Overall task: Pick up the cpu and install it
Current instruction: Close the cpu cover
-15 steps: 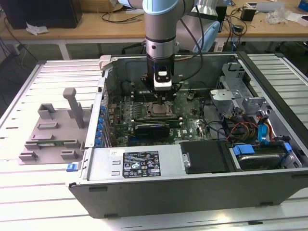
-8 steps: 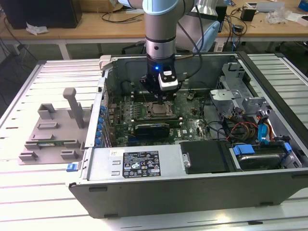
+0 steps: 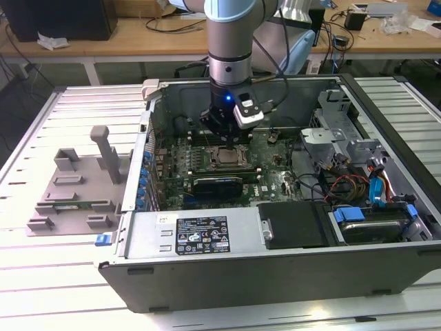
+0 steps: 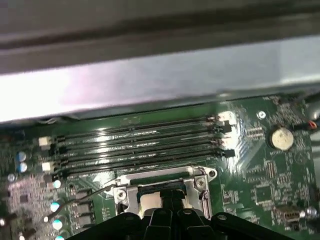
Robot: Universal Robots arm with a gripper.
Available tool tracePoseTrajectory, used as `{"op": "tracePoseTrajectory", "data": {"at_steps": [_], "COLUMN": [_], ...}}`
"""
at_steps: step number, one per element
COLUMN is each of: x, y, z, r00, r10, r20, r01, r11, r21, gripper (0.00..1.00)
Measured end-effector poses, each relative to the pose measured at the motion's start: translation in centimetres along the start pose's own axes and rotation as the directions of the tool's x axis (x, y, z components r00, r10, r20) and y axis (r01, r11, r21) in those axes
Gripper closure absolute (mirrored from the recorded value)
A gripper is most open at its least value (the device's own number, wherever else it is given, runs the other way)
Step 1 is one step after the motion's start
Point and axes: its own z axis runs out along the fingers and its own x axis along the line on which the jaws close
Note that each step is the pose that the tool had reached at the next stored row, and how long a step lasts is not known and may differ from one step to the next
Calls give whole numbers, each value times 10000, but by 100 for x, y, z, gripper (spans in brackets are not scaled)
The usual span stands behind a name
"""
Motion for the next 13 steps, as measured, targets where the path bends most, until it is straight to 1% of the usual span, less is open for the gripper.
{"op": "tracePoseTrajectory", "data": {"at_steps": [1,2,3,4,5,6,8,11,13], "x": [0,0,1,1,1,6,28,78,163], "y": [-1,0,0,0,0,-2,-17,-37,-54], "z": [0,1,1,2,2,3,7,13,17], "r00": [9995,9979,9952,9934,9919,9903,9885,9873,9866], "r10": [-303,-640,-977,-1140,-1262,-1381,-1506,-1582,-1626], "r20": [-17,-45,-82,-99,-110,-116,-117,-117,-118], "r01": [303,641,980,1144,1266,1386,1511,1587,1630], "r11": [9995,9976,9941,9918,9900,9883,9865,9853,9847], "r21": [57,253,471,574,627,640,637,626,622], "gripper": [89,89,89,89,89,89,89,89,89]}}
